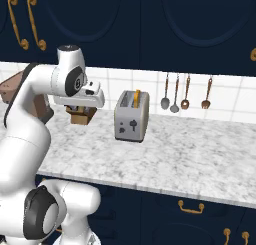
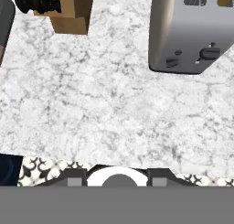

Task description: Start the toaster. Once the lever pops up, take the bread to the plate on the dining counter.

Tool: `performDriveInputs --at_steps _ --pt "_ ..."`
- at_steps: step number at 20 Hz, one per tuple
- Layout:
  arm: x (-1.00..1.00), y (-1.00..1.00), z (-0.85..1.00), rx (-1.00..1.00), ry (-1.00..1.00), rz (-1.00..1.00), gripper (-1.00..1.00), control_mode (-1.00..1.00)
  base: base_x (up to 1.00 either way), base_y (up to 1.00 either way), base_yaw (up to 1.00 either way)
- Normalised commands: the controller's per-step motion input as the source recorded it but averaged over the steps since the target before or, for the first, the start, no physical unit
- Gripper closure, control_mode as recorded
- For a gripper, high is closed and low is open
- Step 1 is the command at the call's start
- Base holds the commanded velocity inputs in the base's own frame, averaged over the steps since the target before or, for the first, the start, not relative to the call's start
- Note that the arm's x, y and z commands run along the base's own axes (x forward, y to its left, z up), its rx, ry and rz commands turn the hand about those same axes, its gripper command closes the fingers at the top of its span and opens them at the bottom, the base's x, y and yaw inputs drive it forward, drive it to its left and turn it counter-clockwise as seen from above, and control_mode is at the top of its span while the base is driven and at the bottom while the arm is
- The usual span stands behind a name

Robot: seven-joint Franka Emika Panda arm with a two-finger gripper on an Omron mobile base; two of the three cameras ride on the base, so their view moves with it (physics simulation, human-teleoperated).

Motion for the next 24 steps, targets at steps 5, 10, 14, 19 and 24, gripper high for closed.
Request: performDriveInputs --at_steps 5,10,14,19,24 --pt "-0.07 -0.06 -0.01 0.0 0.0 -0.01 -1.0 -1.0 0.0 0.0 0.0" --pt "-0.24 -0.54 -0.06 0.0 0.0 -0.14 -1.0 -1.0 0.0 0.0 0.0" --pt "-0.12 -0.95 -0.09 0.0 0.0 -0.19 -1.0 -1.0 0.0 0.0 0.0" --pt "-0.02 -1.0 -0.09 0.0 -0.01 -0.16 -1.0 -1.0 0.0 0.0 0.0" --pt "0.16 -0.26 -0.4 -0.02 -0.16 0.03 -1.0 -1.0 0.0 0.0 0.0"
